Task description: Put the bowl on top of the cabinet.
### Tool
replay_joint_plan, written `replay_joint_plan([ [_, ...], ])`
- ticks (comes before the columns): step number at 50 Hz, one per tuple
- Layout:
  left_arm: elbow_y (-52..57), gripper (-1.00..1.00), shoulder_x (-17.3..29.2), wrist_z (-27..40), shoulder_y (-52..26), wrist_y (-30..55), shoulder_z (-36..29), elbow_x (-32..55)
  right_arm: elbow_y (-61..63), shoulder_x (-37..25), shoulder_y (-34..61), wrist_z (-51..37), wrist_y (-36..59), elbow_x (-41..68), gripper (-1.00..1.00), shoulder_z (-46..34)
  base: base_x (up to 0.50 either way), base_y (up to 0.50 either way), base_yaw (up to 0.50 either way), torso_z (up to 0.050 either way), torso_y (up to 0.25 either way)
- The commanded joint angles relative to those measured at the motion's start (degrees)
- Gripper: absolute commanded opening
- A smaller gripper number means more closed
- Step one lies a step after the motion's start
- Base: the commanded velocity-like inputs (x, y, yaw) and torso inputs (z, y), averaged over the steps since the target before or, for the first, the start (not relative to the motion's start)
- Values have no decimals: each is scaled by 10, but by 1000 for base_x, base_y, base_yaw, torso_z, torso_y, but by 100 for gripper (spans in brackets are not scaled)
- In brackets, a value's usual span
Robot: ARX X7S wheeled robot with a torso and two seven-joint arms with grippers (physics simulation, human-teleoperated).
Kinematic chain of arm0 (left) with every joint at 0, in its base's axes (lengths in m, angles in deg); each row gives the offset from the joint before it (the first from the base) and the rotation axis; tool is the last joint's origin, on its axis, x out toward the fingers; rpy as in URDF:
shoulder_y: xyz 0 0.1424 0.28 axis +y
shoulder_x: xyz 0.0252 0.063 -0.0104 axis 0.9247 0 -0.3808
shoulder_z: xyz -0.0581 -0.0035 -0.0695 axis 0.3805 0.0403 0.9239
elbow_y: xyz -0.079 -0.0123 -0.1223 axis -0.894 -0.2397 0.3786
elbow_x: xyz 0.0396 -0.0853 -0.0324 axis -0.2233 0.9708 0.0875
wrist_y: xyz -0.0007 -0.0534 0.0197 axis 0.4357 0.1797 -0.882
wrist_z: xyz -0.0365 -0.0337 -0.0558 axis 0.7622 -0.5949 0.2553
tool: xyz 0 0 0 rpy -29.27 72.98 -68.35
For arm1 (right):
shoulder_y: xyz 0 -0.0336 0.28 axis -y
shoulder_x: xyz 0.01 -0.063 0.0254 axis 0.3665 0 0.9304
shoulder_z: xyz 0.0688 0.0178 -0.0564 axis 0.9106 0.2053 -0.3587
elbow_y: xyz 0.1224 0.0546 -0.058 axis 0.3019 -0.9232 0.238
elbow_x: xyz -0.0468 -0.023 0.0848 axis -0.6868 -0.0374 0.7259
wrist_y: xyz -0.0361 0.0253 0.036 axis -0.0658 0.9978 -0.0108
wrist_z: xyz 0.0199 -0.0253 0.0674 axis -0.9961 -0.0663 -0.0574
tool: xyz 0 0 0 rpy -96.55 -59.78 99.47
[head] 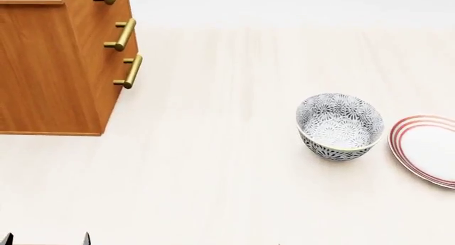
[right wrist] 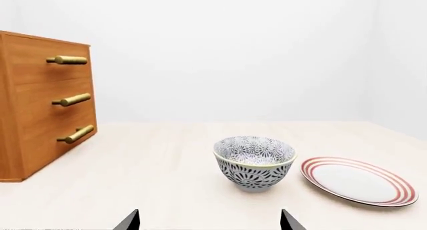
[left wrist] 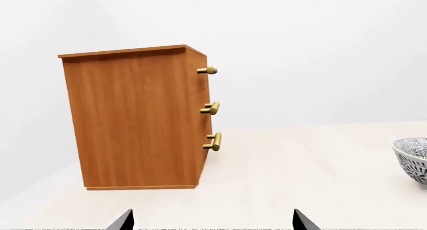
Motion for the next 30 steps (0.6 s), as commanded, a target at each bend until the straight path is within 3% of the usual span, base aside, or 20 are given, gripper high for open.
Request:
replay_joint_plan([
  [1, -5, 100, 4, 1, -3, 0, -5, 6, -3, -4, 1, -6, -1, 0, 100, -6, 0, 0, 0, 50, 0],
  [17, 0, 100, 4, 13, -9, 27, -3, 17, 1, -9, 1, -13, 2, 7, 100, -9, 0, 0, 0, 48, 0],
  [27, 37, 100, 7, 35, 15, 20, -13, -13, 44, -8, -31, -36, -13, 21, 100, 8, 0, 0, 0, 4, 0],
  [28, 76, 100, 10, 55, 53, -9, -25, -61, 66, -18, -81, -25, -90, 2, 100, -1, 0, 0, 0, 0, 0],
  [30, 81, 100, 11, 58, 57, -12, -27, -64, 68, -20, -87, -26, -97, 2, 100, -1, 0, 0, 0, 0, 0],
])
